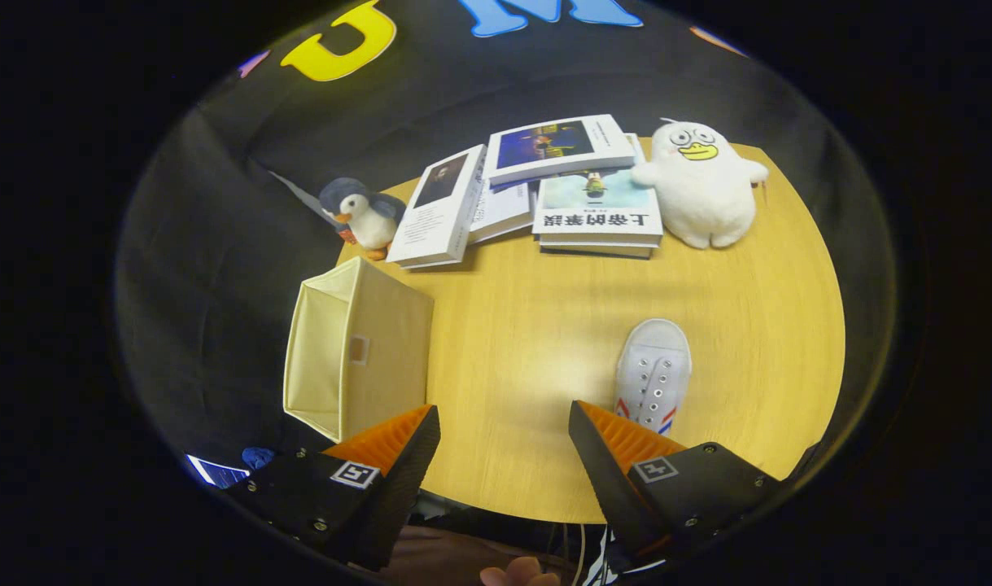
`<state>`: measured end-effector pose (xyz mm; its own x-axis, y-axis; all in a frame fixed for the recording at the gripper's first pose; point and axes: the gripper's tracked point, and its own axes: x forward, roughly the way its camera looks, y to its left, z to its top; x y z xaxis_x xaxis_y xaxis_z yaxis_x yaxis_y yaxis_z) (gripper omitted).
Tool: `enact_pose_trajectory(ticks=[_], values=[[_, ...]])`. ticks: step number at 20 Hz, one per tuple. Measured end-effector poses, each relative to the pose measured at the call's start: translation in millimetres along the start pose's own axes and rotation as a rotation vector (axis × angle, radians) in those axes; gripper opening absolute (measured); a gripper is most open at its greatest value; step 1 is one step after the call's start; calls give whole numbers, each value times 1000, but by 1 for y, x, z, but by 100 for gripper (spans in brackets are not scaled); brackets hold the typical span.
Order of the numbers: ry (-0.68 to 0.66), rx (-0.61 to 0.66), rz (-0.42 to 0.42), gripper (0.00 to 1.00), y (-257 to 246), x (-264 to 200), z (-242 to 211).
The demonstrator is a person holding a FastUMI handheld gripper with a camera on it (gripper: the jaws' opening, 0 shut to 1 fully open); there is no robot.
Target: Open the storage box then place both shoes into the box .Put the left shoe in first, then the right shoe, with the right side of both shoes facing outward in a uniform manner.
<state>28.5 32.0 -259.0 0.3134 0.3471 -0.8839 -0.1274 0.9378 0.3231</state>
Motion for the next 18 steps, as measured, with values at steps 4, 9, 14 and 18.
enact_pose_trajectory(ticks=[4, 9, 14, 18], values=[[5, 36, -69, 97, -50, 3, -15], [67, 102, -145, 97, -106, 14, -45], [117, 132, -165, 97, -136, 33, -64], [156, 116, -194, 97, -156, 50, -76]])
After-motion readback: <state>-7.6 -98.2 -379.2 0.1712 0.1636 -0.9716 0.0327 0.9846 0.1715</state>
